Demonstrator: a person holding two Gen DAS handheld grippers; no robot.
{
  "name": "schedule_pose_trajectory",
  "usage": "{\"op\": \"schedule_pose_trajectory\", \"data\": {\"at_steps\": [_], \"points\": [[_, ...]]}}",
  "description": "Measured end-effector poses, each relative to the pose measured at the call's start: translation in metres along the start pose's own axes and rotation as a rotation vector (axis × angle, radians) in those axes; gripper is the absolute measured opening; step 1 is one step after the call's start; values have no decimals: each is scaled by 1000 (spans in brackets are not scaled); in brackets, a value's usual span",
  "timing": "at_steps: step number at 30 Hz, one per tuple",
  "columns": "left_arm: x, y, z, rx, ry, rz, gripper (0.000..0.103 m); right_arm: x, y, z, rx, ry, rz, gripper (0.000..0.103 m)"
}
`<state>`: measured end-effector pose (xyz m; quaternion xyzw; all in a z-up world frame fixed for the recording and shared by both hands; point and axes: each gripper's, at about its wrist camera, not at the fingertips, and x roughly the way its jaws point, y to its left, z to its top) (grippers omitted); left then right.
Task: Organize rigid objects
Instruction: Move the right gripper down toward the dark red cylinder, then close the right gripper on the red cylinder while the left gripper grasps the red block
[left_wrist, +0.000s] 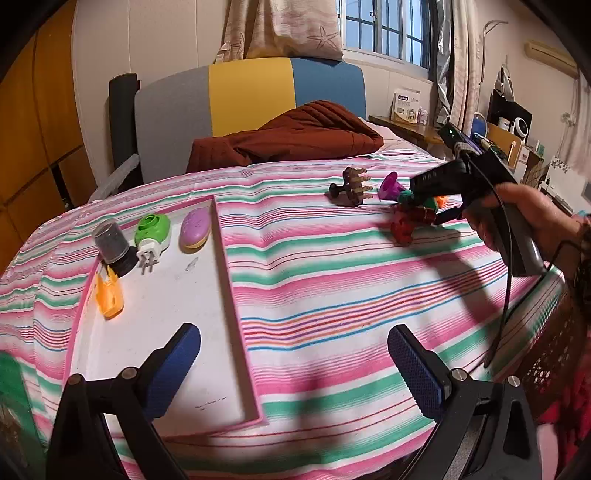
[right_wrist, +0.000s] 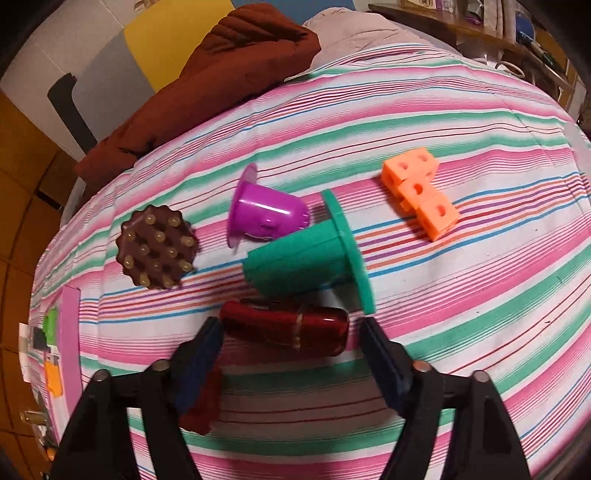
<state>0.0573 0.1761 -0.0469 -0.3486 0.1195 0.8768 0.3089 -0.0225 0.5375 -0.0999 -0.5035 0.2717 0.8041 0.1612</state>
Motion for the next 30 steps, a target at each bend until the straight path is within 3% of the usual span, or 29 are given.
{"op": "schedule_pose_trajectory", "data": {"at_steps": [1, 3, 5, 12, 16, 19, 21, 25, 30], "points": [[1, -1, 2, 1, 0, -4, 102, 1, -1, 0, -6, -1, -14, 61], [4, -4, 6, 5, 2, -8, 102, -2, -1, -4, -19, -3, -52, 42], [8, -9, 12, 7, 6, -17, 102, -2, -8, -3, -6, -2, -60, 38], [30, -24, 35, -41, 33, -80, 102, -10, -17, -5, 44, 0, 35, 39], [36, -32, 40, -63, 48, -101, 102, -18, -2, 3, -31, -81, -34, 43], [39, -37, 40, -37, 55, -88, 102, -11, 4, 11, -95, -67, -39, 44], [41, -37, 38, -28, 65, -79, 102, -11, 4, 11, -108, -48, -19, 44], [45, -33, 38, -52, 74, -79, 102, -8, 4, 2, -90, 29, 141, 44], [52, -36, 38, -62, 96, -90, 102, -10, 25, 5, -233, -57, -29, 44]]}}
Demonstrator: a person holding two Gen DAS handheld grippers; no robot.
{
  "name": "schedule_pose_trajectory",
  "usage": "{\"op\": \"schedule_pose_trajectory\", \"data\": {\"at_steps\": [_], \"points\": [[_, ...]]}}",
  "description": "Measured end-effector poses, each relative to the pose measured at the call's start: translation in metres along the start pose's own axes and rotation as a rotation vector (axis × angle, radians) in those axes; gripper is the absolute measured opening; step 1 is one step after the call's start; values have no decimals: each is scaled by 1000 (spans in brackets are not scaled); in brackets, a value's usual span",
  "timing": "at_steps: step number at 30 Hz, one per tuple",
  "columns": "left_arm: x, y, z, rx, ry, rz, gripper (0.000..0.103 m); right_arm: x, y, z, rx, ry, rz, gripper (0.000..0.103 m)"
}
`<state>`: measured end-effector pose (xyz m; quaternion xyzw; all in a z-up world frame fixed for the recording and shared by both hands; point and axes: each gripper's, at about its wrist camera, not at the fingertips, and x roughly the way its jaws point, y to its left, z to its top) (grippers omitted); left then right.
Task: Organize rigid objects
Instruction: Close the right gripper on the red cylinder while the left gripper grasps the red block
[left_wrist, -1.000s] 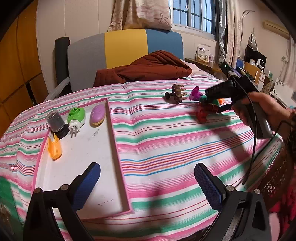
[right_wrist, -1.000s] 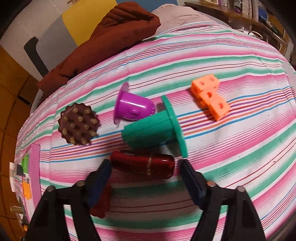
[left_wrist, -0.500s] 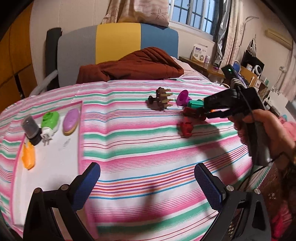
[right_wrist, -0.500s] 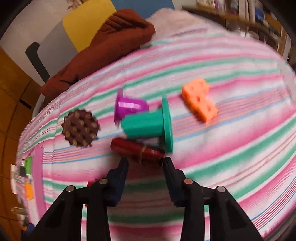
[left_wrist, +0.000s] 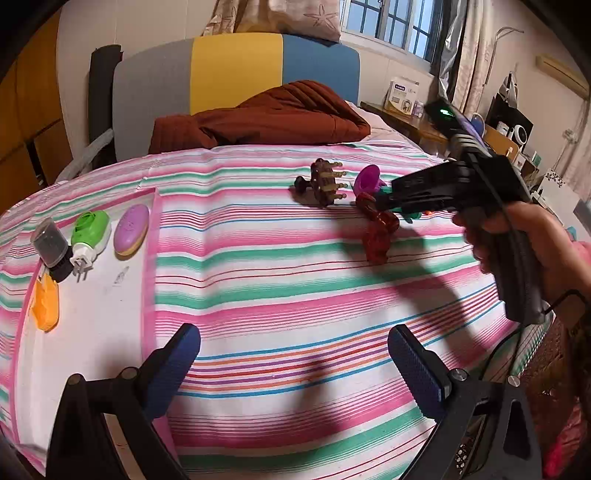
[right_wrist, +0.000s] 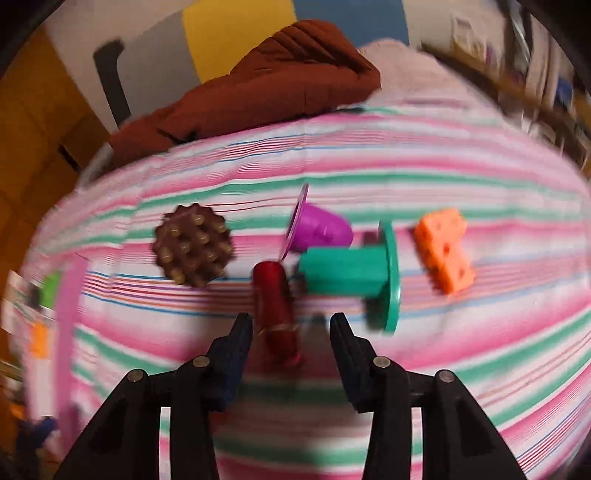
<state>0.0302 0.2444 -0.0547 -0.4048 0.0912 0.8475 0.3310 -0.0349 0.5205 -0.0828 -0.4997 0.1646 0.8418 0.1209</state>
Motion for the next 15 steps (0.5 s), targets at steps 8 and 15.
{"op": "schedule_pose_trajectory", "data": {"at_steps": [8, 15], "points": [[9, -13, 2, 29, 5, -6, 102, 15, -15, 3, 78, 71, 37, 27], [34, -29, 21, 70, -19, 34, 102, 6, -33, -21, 173, 116, 42, 27]]}}
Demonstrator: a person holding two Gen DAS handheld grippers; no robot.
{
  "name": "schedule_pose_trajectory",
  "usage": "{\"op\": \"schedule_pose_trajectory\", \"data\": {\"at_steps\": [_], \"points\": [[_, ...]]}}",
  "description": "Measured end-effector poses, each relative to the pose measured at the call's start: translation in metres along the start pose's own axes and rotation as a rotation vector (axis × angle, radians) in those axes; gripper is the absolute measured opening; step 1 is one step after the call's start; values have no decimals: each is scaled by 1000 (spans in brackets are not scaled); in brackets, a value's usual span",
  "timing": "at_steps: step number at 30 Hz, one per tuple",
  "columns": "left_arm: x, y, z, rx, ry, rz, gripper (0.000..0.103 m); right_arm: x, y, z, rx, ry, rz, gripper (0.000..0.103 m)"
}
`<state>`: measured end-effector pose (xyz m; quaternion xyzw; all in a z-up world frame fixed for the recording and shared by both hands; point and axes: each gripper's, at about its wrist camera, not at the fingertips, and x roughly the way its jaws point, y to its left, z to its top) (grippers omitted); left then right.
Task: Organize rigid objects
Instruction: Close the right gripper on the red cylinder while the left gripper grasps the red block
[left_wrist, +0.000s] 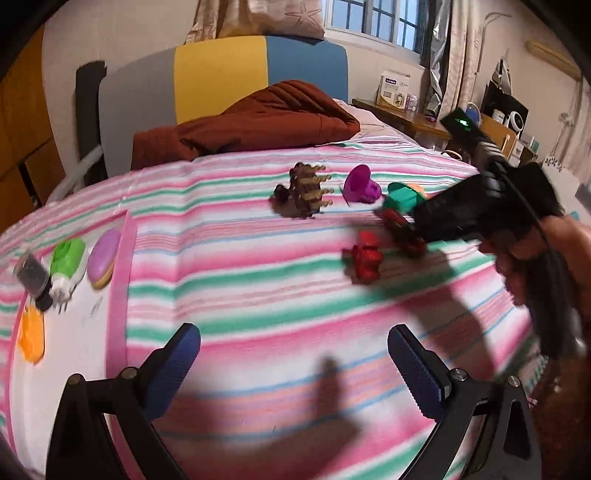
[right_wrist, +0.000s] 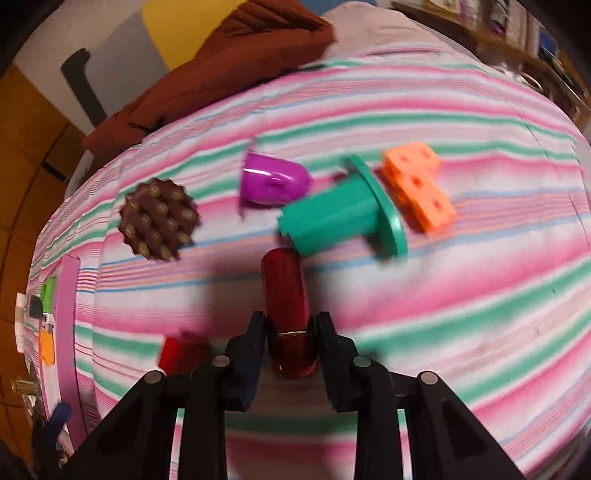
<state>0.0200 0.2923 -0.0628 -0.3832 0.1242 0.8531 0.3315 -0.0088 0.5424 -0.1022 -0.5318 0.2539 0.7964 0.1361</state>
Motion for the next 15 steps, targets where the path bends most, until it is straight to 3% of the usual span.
{"op": "schedule_pose_trajectory", "data": {"at_steps": [9, 12, 15], "points": [[47, -30, 32, 70, -29, -13, 102, 2, -5, 4, 50, -9, -5, 27], [59, -37, 40, 88, -13, 3, 89, 3, -11, 6, 78, -13, -6, 27], [71, -43, 46, 88, 13, -9, 86, 3, -13, 6, 92, -10, 6, 27]]}}
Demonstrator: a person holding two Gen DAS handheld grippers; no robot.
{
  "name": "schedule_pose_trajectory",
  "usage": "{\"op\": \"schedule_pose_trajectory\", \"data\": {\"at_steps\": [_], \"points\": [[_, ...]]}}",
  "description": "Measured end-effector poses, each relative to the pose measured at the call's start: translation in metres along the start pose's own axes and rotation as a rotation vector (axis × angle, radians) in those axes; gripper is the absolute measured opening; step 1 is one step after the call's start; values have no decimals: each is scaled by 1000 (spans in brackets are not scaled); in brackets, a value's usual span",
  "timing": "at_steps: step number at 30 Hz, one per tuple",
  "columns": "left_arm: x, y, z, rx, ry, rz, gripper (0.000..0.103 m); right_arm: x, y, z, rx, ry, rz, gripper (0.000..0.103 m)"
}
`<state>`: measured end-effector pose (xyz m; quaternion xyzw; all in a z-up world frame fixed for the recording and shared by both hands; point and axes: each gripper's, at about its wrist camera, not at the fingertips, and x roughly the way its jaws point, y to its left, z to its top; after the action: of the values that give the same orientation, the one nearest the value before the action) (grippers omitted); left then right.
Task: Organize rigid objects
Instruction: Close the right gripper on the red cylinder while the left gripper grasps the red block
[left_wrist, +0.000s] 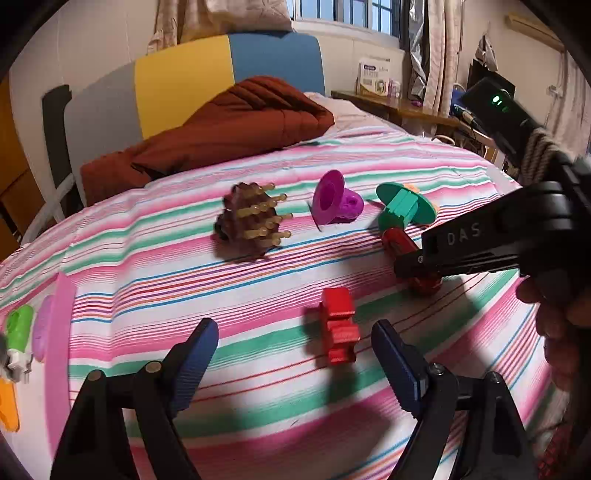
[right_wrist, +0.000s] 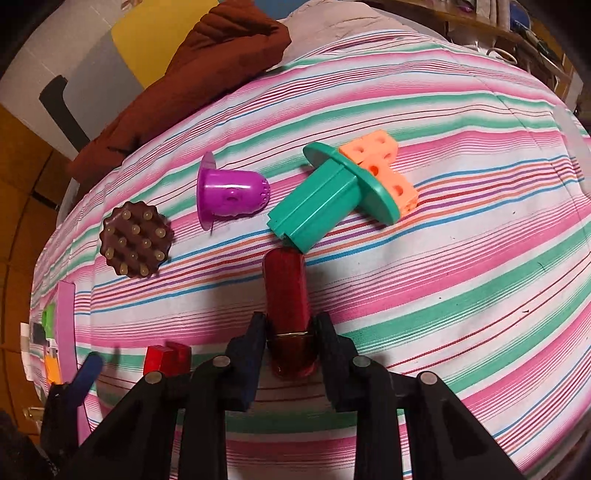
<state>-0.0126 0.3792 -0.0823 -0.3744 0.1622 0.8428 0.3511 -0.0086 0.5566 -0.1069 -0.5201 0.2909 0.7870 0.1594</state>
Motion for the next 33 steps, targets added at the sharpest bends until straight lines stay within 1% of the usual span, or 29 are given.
{"op": "schedule_pose_trajectory", "data": {"at_steps": [2, 3, 5, 7, 9, 10, 13, 19, 23, 27, 30, 33], "points": [[5, -1, 2, -1, -2, 2, 86, 1, 0, 0, 1, 0, 1, 27], [9, -3, 2, 5, -6, 3, 84, 1, 1, 0, 1, 0, 0, 27], [14, -4, 1, 17, 8, 4, 74, 0, -1, 0, -1, 0, 0, 27], [22, -3, 1, 13, 43, -17, 52, 0, -1, 0, 0, 0, 0, 27], [23, -1, -1, 3, 42, -25, 44, 0, -2, 0, 0, 2, 0, 27], [21, 1, -1, -4, 35, -35, 34, -2, -4, -1, -1, 3, 0, 27], [19, 6, -5, -13, 25, -51, 16, -1, -2, -1, -18, 3, -14, 27], [10, 16, -16, -37, 4, -74, 15, -2, 7, -3, -83, -13, -51, 26], [1, 22, -28, -46, -8, -82, 15, 1, 19, -4, -136, -10, -12, 26], [-7, 27, -37, -55, -18, -82, 15, -1, 29, -9, -188, -13, -10, 26], [-12, 29, -43, -61, -22, -84, 15, 2, 30, -7, -189, -6, 6, 26], [-17, 32, -49, -68, -23, -83, 15, -1, 29, -13, -193, -5, 17, 26]]}}
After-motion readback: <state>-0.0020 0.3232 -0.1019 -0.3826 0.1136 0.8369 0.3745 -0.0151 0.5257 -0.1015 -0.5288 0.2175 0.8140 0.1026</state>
